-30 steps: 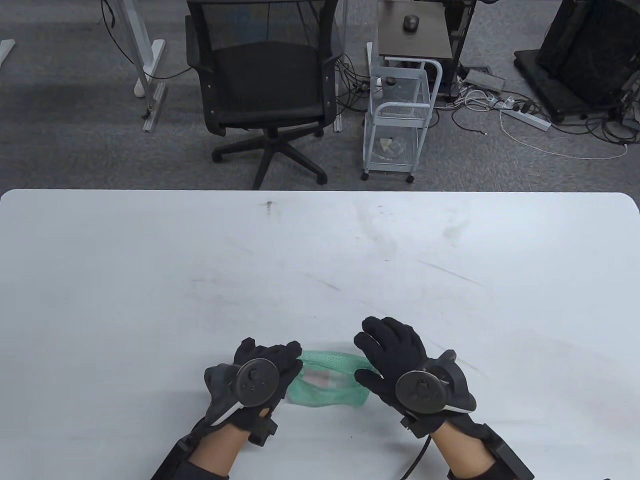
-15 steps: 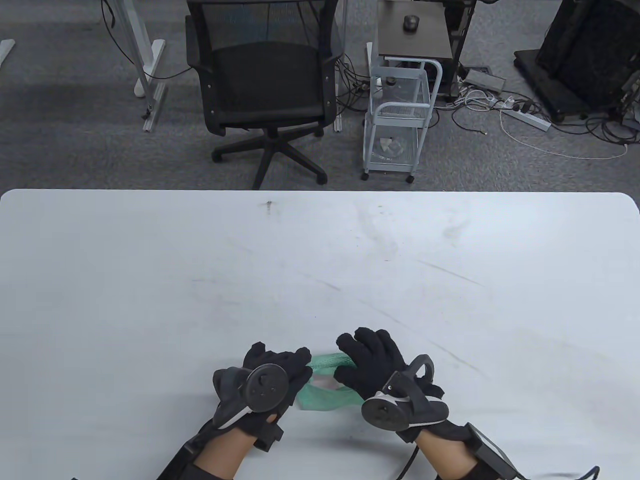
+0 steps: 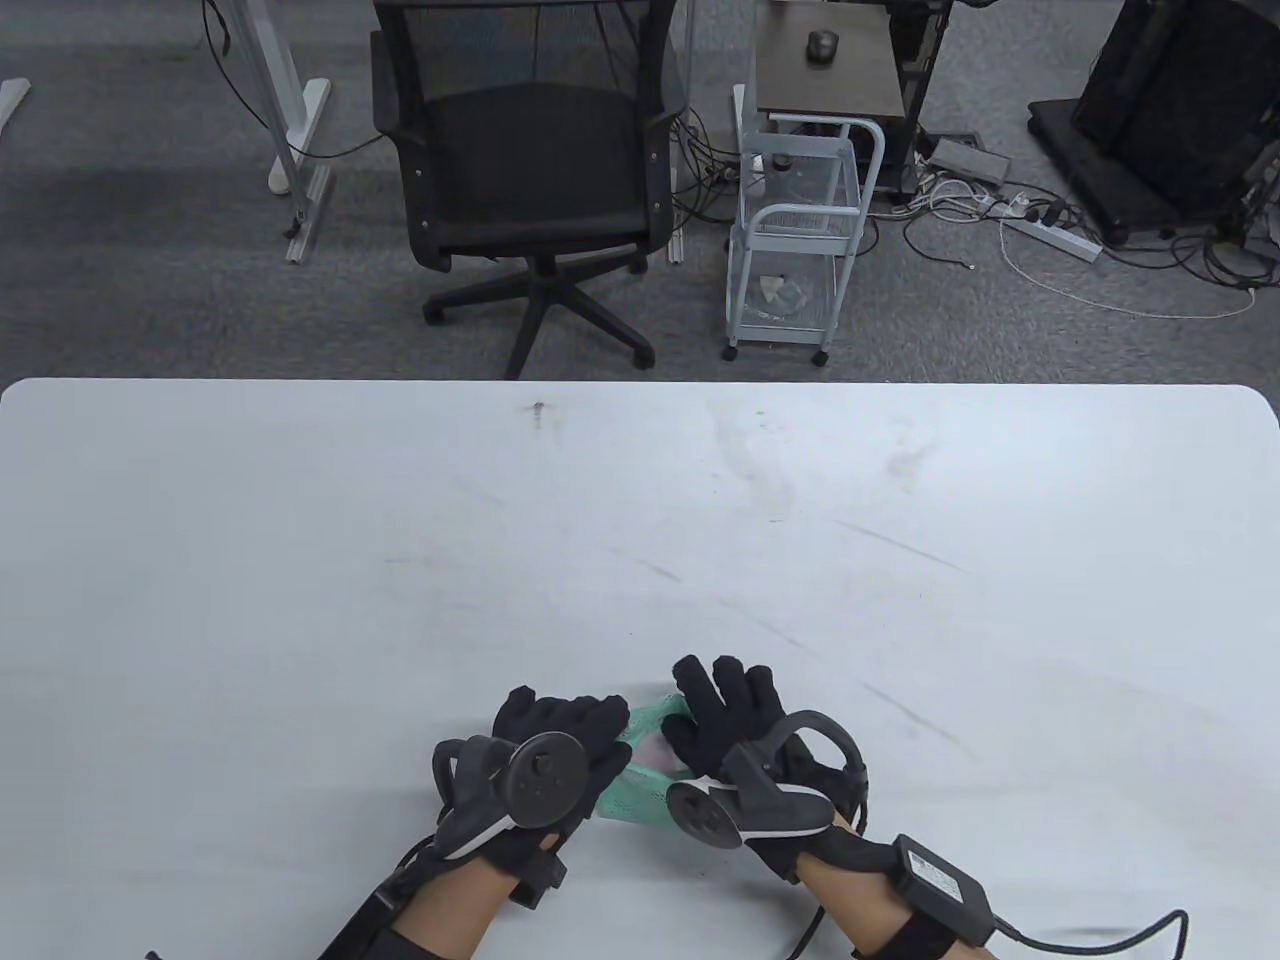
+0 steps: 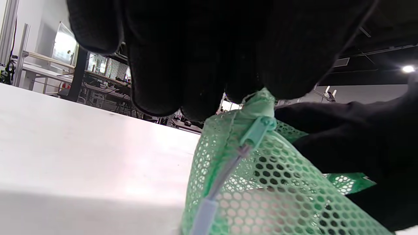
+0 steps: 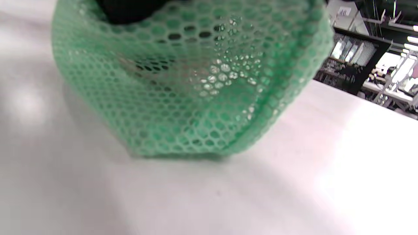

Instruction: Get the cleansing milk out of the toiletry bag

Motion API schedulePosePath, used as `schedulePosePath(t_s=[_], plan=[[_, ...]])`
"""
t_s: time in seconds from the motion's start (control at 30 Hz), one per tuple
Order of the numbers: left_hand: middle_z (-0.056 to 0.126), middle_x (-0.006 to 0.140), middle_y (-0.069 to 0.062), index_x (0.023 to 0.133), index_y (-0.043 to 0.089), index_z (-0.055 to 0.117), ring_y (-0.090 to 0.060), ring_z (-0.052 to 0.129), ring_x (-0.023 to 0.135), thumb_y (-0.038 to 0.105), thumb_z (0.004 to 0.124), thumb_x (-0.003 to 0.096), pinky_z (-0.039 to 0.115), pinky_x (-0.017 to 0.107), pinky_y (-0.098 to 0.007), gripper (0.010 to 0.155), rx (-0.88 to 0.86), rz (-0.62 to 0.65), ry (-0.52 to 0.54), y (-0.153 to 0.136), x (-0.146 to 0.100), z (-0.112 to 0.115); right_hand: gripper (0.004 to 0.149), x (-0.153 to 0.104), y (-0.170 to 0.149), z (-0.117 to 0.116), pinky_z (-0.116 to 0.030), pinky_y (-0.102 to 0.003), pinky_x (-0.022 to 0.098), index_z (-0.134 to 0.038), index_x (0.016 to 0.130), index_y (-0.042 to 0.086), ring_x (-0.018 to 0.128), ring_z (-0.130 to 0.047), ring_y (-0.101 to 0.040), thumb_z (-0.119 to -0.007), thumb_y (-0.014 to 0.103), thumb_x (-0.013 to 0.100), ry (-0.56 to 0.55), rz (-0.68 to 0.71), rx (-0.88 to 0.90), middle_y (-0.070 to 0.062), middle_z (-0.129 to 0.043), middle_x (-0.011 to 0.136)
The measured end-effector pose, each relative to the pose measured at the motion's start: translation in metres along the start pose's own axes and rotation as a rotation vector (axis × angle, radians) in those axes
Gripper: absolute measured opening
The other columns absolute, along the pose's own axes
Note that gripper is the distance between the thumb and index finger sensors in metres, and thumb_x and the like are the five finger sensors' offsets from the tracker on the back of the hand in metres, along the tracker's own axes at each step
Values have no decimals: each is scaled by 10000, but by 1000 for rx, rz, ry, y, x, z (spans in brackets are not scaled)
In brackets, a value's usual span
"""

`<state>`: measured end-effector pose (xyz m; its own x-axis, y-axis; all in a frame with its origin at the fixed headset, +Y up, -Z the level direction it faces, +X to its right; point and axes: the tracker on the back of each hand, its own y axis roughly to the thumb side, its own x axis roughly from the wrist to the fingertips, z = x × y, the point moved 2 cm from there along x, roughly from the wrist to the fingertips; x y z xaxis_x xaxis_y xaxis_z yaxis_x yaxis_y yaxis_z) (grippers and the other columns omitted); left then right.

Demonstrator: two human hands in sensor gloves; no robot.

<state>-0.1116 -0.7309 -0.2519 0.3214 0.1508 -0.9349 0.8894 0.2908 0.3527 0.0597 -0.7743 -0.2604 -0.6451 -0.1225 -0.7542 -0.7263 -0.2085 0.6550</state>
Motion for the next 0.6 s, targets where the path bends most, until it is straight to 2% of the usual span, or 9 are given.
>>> schedulePosePath(t_s=[0.37, 0.6], plan=[[995, 948, -59, 950, 258, 880, -383, 1001, 828, 459, 931, 451, 644, 713, -652, 540, 4, 4, 0, 1, -1, -1, 662, 7, -9, -14, -441, -782, 674, -686, 1073, 91, 976, -448, -718, -891, 389, 519, 50, -32, 52, -359, -291, 1211], [967, 981, -63, 972, 267, 856, -390, 973, 863, 476, 920, 455, 611, 729, -660, 561, 26, 10, 13, 2, -1, -1, 654, 7, -9, -16, -463, -778, 668, -714, 1049, 73, 966, -468, -720, -904, 389, 508, 18, -29, 64, -366, -320, 1203]])
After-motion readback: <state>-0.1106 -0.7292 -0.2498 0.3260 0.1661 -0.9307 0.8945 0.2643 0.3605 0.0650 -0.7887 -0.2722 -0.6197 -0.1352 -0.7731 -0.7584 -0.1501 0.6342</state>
